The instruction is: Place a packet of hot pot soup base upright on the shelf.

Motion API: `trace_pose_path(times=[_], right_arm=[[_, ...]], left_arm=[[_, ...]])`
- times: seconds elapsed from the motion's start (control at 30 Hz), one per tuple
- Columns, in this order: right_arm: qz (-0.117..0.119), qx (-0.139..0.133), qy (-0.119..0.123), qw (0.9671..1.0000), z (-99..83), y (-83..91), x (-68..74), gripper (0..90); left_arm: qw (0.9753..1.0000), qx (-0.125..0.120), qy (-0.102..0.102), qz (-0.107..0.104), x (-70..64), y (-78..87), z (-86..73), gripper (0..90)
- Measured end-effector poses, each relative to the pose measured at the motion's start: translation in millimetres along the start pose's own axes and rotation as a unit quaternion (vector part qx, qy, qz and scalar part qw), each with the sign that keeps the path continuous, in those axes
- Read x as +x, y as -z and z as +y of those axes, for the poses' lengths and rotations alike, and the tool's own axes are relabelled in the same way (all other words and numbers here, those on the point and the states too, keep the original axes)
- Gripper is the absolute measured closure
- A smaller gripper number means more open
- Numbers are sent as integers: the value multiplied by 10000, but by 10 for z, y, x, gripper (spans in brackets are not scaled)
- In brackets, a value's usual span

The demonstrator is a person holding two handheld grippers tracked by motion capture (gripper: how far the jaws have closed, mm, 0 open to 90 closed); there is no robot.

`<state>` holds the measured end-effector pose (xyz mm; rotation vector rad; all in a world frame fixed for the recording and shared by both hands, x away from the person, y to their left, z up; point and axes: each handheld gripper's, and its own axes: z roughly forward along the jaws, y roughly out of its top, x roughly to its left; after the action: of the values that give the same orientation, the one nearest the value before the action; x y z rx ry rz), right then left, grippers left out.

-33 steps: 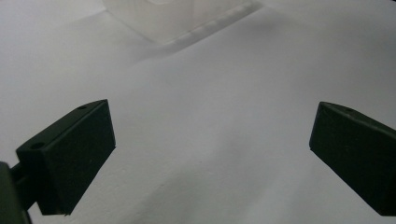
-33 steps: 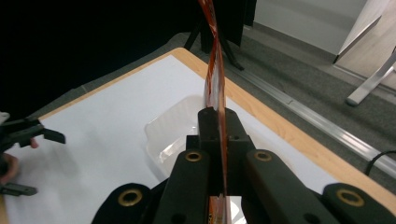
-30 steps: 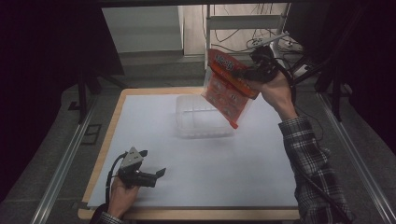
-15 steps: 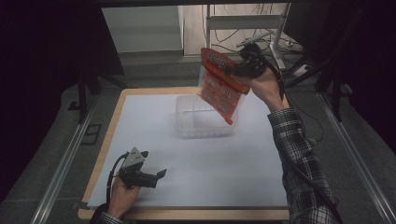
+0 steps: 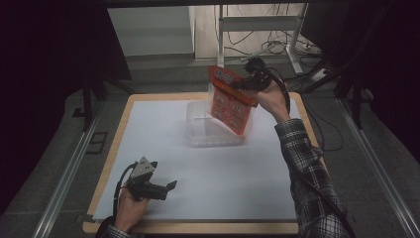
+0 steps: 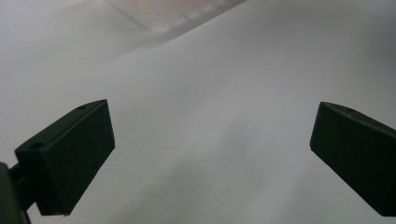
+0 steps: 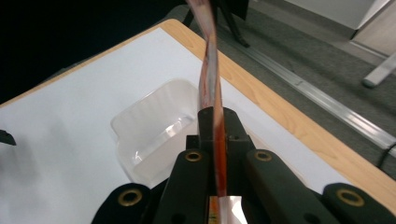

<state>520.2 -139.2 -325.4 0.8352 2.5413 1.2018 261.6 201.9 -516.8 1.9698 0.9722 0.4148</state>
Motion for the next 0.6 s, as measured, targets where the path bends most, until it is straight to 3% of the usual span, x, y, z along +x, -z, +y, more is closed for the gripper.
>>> trace_pose_path(times=[0.23, 0.6], right_arm=[[-10, -51, -92, 9999, -17, -89, -39, 889], [-304, -196, -312, 9989, -74, -138, -219, 882]], left_arm=[[10000, 54, -3, -1, -9, -11, 1, 0], [9999, 107, -12, 27, -12, -23, -2, 0]])
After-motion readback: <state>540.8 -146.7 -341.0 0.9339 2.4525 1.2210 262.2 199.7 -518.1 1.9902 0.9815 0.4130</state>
